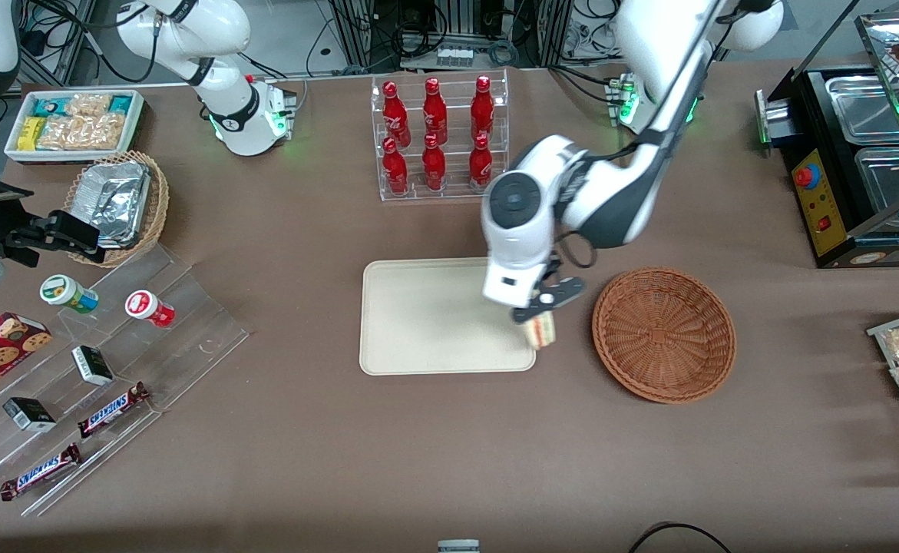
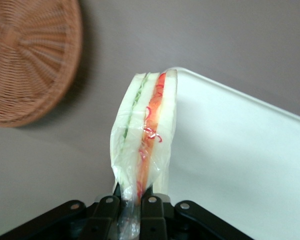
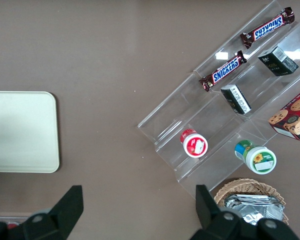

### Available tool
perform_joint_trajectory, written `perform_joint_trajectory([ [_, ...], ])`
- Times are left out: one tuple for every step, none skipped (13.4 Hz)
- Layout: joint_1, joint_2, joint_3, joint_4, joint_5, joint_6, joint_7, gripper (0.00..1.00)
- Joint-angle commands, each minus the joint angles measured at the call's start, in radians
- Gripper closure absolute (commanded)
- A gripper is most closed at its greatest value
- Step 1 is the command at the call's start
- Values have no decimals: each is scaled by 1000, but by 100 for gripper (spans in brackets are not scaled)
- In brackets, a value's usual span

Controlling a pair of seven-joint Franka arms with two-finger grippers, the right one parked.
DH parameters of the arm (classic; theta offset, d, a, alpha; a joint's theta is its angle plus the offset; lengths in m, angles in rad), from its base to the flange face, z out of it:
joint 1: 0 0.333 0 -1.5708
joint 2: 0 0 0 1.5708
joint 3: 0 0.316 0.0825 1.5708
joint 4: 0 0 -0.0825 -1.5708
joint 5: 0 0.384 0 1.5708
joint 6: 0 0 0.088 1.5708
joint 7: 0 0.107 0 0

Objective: Place sandwich from basket to tray
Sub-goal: 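Lift the sandwich and carry it with the left gripper over the cream tray, then lower the sandwich upright onto the tray and open the left gripper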

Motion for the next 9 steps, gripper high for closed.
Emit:
perform_joint_trajectory([
  [-53, 86, 14, 105, 14, 26, 6, 100],
  [-65, 98, 14, 105, 14, 55, 9, 100],
  [-78, 113, 13, 106, 14, 103, 10, 100],
  [-107, 146, 14, 111, 16, 161, 9, 100],
  [-137, 170, 17, 122, 22, 202, 9, 100],
  [-142, 189, 17, 123, 24, 215, 21, 100],
  [-144, 195, 16, 123, 22, 217, 53, 100],
  [-148, 198, 14, 120, 21, 217, 73, 100],
  [-162, 215, 14, 120, 22, 217, 76, 100],
])
